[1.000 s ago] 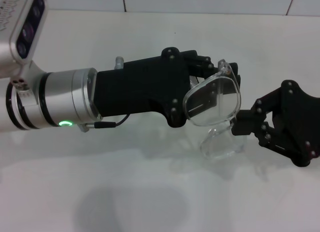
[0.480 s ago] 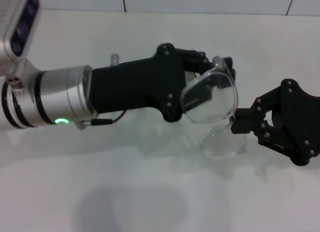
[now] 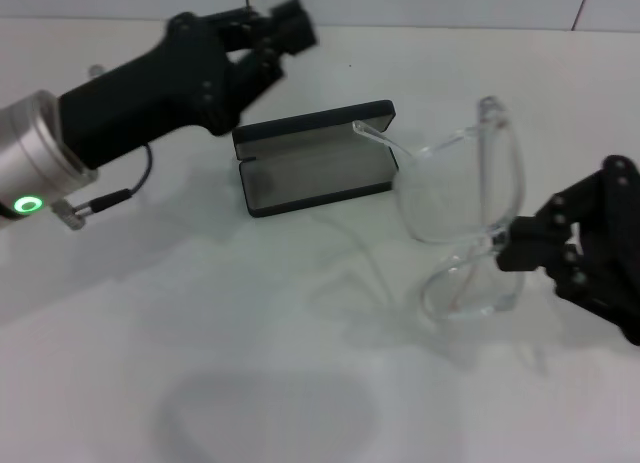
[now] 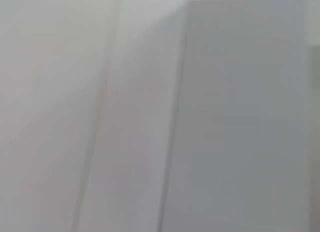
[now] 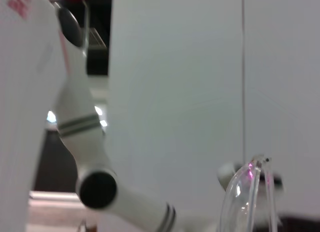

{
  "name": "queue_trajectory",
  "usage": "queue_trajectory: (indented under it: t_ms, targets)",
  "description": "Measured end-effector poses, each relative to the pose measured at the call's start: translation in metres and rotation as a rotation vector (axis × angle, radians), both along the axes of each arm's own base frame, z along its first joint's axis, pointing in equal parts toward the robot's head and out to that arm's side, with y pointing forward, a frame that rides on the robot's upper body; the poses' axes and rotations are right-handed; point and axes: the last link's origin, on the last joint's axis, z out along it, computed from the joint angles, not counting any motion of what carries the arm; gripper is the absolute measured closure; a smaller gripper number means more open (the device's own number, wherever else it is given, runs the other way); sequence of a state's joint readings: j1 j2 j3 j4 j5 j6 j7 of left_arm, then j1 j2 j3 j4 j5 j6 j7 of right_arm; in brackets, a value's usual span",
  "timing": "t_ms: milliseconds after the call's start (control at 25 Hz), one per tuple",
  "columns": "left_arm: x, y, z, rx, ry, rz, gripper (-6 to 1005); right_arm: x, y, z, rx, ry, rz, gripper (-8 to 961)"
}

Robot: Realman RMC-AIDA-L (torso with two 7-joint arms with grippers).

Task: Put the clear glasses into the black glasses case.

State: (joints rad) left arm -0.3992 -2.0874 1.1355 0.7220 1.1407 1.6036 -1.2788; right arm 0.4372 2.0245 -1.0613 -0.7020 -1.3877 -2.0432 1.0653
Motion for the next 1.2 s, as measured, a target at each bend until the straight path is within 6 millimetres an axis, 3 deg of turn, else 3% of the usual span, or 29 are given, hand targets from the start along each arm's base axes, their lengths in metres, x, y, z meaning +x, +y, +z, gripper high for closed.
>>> queue_trajectory:
  t_ms: [240,600,880,1200]
  targets:
    - [-0.011,-0.001,-0.009,-0.044,0.008,0.052,854,-0.008,-0.012,0.011,-0.020,0.100,0.096,914]
    - [0.008,-0.009,-0.032,-0.161,0.028,-0.035,854,-0.021,-0.010,-0.001,-0.038,0.107,0.139,914]
    - [0.015,-0.013,-0.034,-0.177,0.005,-0.074,854,-0.021,-0.007,-0.019,-0.040,0.063,0.112,914]
    - [0.020,-0.019,-0.027,-0.182,-0.049,-0.113,854,-0.020,-0.003,-0.022,-0.026,0.049,0.080,915]
